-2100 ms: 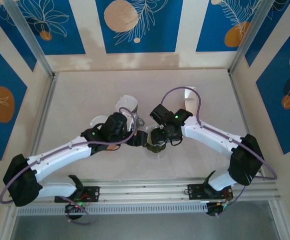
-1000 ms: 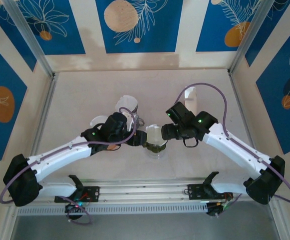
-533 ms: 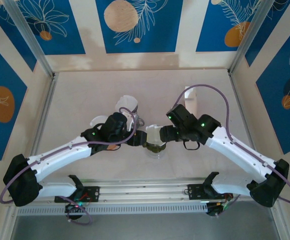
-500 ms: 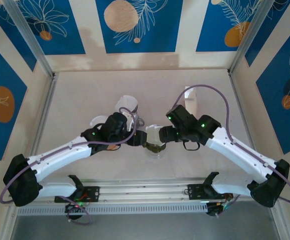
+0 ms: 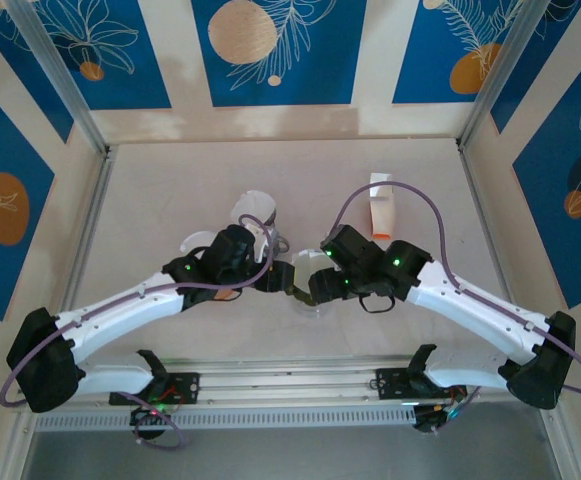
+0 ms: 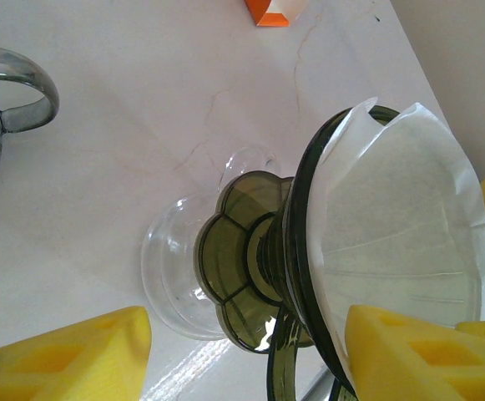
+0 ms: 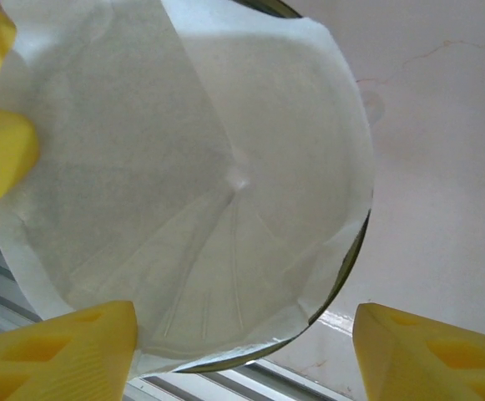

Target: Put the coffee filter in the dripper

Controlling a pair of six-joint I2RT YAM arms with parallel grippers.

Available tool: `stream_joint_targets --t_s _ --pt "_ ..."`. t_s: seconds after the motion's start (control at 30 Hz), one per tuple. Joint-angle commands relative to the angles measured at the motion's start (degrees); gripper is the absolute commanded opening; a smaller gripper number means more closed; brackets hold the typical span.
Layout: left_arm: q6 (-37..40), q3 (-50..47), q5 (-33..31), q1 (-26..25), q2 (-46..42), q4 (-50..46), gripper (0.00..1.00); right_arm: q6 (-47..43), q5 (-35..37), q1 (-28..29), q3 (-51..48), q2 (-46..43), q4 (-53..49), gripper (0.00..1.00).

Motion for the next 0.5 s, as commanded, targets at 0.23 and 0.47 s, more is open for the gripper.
stream_joint_targets --t_s 0.23,0.47 --pt "-0.1 0.0 0.4 0.8 0.4 -0.2 0.66 4.5 7.7 -1.0 0.9 -5.7 -1.8 0.73" --pt "0.1 1.5 0.1 0.8 -0.7 -1.0 0.75 5.7 9.0 -1.8 0.0 -9.2 -2.2 0.73"
